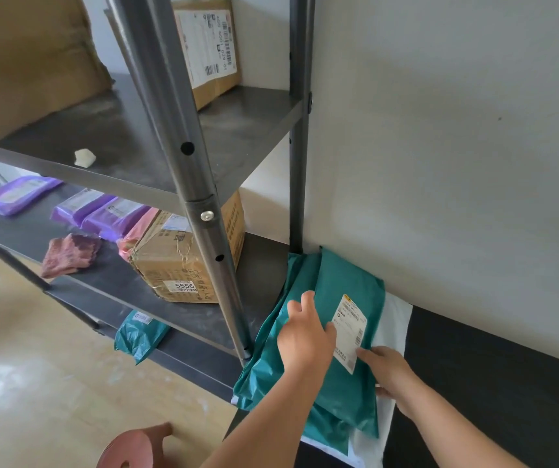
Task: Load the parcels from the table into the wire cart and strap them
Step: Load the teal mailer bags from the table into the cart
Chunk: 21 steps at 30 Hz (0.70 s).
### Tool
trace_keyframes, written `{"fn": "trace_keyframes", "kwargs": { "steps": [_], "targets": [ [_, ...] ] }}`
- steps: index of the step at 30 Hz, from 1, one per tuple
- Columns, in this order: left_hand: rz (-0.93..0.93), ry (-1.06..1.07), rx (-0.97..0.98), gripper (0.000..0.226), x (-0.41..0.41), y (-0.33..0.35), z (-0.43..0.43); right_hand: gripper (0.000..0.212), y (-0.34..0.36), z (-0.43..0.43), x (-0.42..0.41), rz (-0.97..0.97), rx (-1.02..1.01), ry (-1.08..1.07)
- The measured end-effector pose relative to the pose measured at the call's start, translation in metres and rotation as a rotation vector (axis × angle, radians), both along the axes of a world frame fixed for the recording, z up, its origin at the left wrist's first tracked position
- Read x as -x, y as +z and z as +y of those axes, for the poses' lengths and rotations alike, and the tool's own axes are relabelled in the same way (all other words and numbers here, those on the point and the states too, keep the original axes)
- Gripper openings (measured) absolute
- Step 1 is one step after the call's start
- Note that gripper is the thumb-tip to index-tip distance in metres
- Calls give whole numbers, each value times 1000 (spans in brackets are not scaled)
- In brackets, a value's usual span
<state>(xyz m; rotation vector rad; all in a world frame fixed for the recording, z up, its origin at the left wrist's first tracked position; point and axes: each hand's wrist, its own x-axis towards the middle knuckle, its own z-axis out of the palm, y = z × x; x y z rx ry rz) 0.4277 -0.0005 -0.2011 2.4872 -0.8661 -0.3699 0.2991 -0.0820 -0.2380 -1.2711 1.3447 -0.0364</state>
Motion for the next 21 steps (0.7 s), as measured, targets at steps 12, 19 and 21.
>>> {"fn": "trace_keyframes", "kwargs": {
  "steps": [12, 19, 21],
  "targets": [
    [596, -101, 113, 14, 26, -20, -27, 22, 2, -5, 46, -2, 34, -216],
    [785, -132, 117, 13, 48, -31, -49, 16, 4, 2, 89, -130, 50, -581],
    [810, -132, 99, 17, 61, -32, -55, 14, 6, 7, 105, -157, 49, -655]
  ]
}}
